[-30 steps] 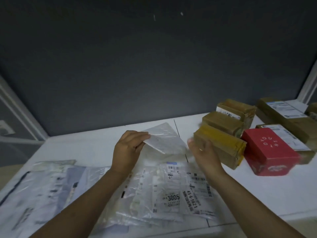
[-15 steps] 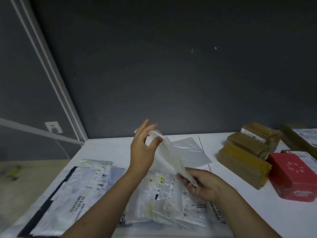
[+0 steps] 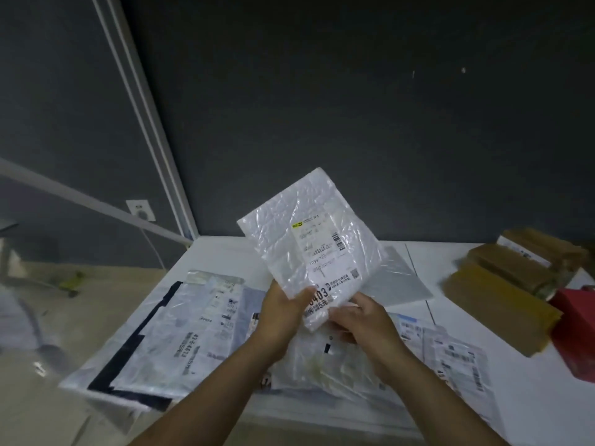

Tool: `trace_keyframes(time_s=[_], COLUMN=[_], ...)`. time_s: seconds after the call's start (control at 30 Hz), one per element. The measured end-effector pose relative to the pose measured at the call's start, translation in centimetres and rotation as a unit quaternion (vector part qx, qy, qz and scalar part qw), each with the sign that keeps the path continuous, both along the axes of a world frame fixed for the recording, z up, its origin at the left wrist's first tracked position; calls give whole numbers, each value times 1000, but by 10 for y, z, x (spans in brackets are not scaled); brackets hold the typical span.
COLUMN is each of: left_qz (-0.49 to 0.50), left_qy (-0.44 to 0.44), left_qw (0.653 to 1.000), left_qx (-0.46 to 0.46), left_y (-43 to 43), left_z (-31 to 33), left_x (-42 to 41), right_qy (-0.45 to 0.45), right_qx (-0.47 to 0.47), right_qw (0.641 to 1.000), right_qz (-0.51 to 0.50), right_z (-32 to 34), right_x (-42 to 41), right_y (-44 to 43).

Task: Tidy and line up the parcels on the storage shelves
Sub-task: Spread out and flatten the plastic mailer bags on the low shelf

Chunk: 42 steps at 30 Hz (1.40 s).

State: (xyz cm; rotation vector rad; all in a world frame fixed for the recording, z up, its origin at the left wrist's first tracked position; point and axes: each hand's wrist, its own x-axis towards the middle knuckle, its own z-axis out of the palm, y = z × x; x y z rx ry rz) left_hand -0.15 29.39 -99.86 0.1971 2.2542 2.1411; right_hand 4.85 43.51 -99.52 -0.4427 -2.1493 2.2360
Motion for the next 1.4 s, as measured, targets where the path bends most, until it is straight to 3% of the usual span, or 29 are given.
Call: trace_keyframes(time_s=[0.17, 0.3, 0.53, 0.63, 0.8, 1.1, 1.23, 1.33, 1.4], left_qz=[109, 194, 317, 324, 357, 403, 433, 446, 407], left_qy=[5, 44, 94, 85, 57, 76, 70, 60, 42], left_qw=[988, 968, 915, 908, 913, 903, 891, 885, 901], left_qx=[-110, -154, -233, -252, -188, -130, -117, -124, -143], left_y=[-59, -122, -216, -235, -243, -261, -263, -262, -256], left_z=[8, 16, 10, -1, -18, -35, -42, -43, -44], left_x=[-16, -22, -29, -33, -32, -40, -41, -41, -41], right_qy=[21, 68, 119, 89, 33, 101, 99, 114, 97], right_qx=[256, 399, 534, 581, 646, 667, 592, 566, 551], right_qw=[965, 904, 810, 773, 718, 711, 794, 816, 829], right_qz=[60, 139, 211, 239, 257, 198, 91, 35, 16], right_z=[-20, -40, -55, -59, -81, -102, -83, -82, -80], right_x=[-6, -9, -18, -27, -37, -40, -41, -42, -42], right_y=[-15, -58, -141, -169, -195, -187, -168, -161, -158])
